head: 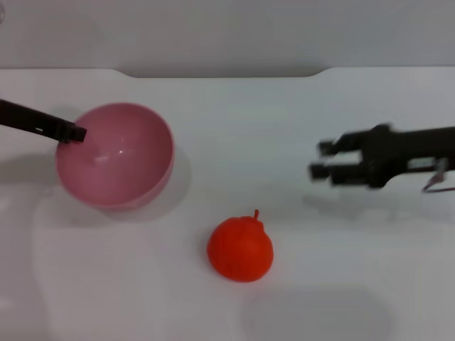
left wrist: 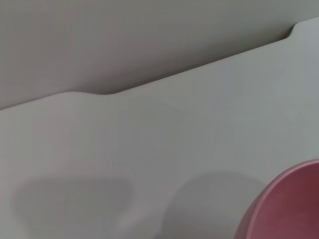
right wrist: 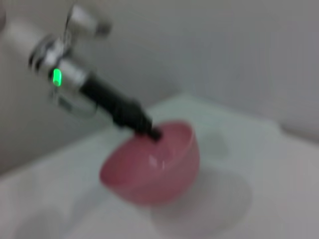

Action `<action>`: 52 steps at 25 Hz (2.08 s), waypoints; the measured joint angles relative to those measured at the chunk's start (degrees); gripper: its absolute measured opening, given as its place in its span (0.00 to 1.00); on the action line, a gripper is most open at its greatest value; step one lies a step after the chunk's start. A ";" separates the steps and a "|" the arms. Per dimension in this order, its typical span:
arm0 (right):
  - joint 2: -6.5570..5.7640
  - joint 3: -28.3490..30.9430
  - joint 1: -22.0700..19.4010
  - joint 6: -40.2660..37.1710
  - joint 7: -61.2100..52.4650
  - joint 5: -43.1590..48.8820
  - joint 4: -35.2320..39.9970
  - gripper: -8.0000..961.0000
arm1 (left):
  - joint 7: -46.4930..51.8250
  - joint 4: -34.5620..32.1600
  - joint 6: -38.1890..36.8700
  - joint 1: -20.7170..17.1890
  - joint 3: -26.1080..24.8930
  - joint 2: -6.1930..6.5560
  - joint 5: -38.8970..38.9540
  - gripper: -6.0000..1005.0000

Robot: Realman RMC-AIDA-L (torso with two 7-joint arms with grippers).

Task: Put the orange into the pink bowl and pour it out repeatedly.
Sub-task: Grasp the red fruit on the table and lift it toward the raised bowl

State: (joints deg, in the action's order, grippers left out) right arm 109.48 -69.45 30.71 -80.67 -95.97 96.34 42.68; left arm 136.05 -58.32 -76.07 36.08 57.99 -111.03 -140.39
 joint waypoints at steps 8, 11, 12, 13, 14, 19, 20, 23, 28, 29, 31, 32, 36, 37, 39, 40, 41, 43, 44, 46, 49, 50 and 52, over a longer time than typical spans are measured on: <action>8.91 -1.49 6.25 -0.02 -9.51 28.79 9.68 0.56 | -0.59 0.36 0.58 -0.72 0.06 -0.62 -0.05 0.18; 9.43 -5.49 8.27 0.40 -11.40 30.73 9.05 0.56 | -0.59 0.36 0.58 -0.72 0.06 -0.62 -0.05 0.18; 9.44 -6.63 8.58 0.65 -11.77 30.46 8.95 0.56 | -0.74 0.29 0.82 -1.10 0.29 -1.41 -0.15 0.18; 9.46 -7.82 8.73 1.01 -12.00 29.97 8.94 0.56 | -0.74 0.29 0.82 -1.10 0.29 -1.41 -0.15 0.18; 9.48 -8.75 8.85 1.34 -12.15 29.44 8.95 0.56 | -0.79 0.19 0.82 -1.28 0.16 -1.58 -0.14 0.18; 9.53 -11.45 9.19 3.02 -12.21 26.12 9.19 0.56 | -1.27 0.23 1.22 -1.52 0.39 -2.51 -0.15 0.18; 9.53 -11.64 9.19 3.65 -12.22 25.22 9.22 0.56 | -1.40 0.24 1.27 -1.54 0.39 -2.69 -0.15 0.18; 9.54 -11.73 9.28 4.97 -12.24 23.34 9.23 0.56 | -1.54 0.23 1.35 -1.56 0.39 -3.16 -0.15 0.18; 9.57 -11.92 9.73 5.78 -12.27 22.28 8.16 0.56 | -1.66 -0.35 1.52 -1.56 0.35 -4.05 -0.11 0.18; 9.58 -12.10 9.74 5.93 -12.28 21.77 7.70 0.56 | -1.68 -0.62 1.62 -1.56 0.34 -4.26 -0.10 0.18; 9.59 -12.48 9.78 6.14 -12.29 20.76 6.97 0.56 | -1.68 -0.74 1.79 -1.51 0.34 -4.37 -0.10 0.18; 9.59 -12.78 9.81 6.23 -12.29 20.41 6.66 0.56 | -1.68 -0.74 1.79 -1.51 0.34 -4.37 -0.10 0.18; 9.64 -14.80 9.85 7.25 -12.42 19.96 6.27 0.56 | -1.68 -0.78 1.96 -1.24 0.34 -4.39 -0.10 0.18; 9.65 -15.42 9.86 7.64 -12.65 19.95 6.27 0.56 | -1.68 -0.76 2.02 -0.92 0.38 -4.41 -0.10 0.18; 9.69 -16.37 9.87 8.27 -13.16 19.94 6.25 0.56 | -1.68 -0.77 2.01 -0.85 0.41 -4.44 -0.08 0.18; 9.71 -16.72 9.89 8.58 -13.38 19.93 6.11 0.56 | -1.68 -0.77 2.01 -0.85 0.41 -4.44 -0.08 0.18; 9.71 -16.89 9.91 8.78 -13.48 19.93 5.91 0.56 | -1.68 -0.77 1.98 -0.74 0.46 -4.49 -0.07 0.18; 9.70 -17.02 10.11 8.97 -13.69 19.92 5.03 0.56 | -1.68 -0.78 1.90 -0.69 0.52 -4.53 -0.07 0.18; 9.71 -17.06 10.25 8.97 -13.85 19.92 4.64 0.56 | -1.68 -0.79 1.83 -0.67 0.54 -4.57 -0.07 0.18; 9.70 -17.21 10.79 9.04 -14.36 19.88 3.43 0.56 | -1.67 -0.80 1.74 -0.67 0.55 -4.65 -0.08 0.18; 9.71 -17.40 11.32 9.36 -14.64 19.83 2.07 0.56 | -1.67 -0.80 1.72 -0.65 0.55 -4.73 -0.11 0.18; 9.71 -17.41 11.38 9.61 -14.65 19.83 1.84 0.56 | -1.67 -0.78 1.75 -0.65 0.55 -4.75 -0.12 0.18; 9.71 -17.44 11.41 10.04 -14.67 19.83 1.68 0.56 | -1.67 -0.67 1.83 -0.65 0.57 -4.75 -0.13 0.18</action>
State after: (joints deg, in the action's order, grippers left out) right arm 119.18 -86.89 42.12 -70.63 -110.65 116.17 44.36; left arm 134.38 -58.99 -74.24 35.42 58.56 -115.77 -140.52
